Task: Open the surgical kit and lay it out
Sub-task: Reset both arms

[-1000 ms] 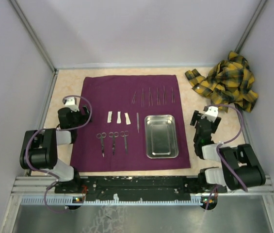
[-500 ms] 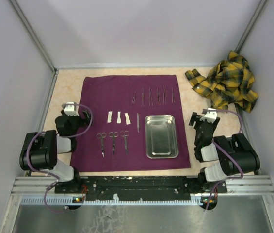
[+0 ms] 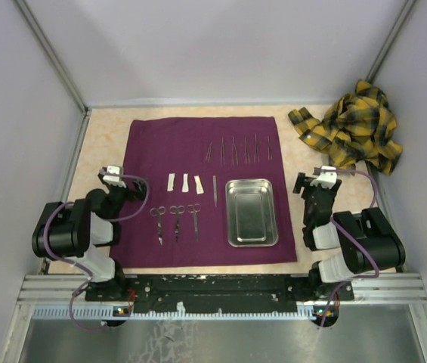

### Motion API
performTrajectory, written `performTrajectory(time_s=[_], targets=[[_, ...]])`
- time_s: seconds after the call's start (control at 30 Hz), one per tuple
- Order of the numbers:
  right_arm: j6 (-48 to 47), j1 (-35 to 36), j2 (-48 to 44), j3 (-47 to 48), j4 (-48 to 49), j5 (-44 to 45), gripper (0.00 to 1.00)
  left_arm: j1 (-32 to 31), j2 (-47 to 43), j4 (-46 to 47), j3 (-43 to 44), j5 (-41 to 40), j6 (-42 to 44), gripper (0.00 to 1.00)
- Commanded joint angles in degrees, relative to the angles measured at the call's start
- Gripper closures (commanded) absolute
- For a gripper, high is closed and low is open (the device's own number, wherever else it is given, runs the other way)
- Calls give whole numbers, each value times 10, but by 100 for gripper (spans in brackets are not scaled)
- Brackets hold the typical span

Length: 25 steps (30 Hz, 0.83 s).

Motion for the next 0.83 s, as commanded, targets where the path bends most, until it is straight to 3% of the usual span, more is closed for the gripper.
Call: performTrajectory(time_s=[0.0, 0.8], targets=[[-7, -1, 2, 15, 35, 4, 20, -7, 4, 19, 16, 5, 17, 1], [-4, -5, 1, 23, 12, -4, 19, -9, 1, 18, 15, 3, 20, 1]])
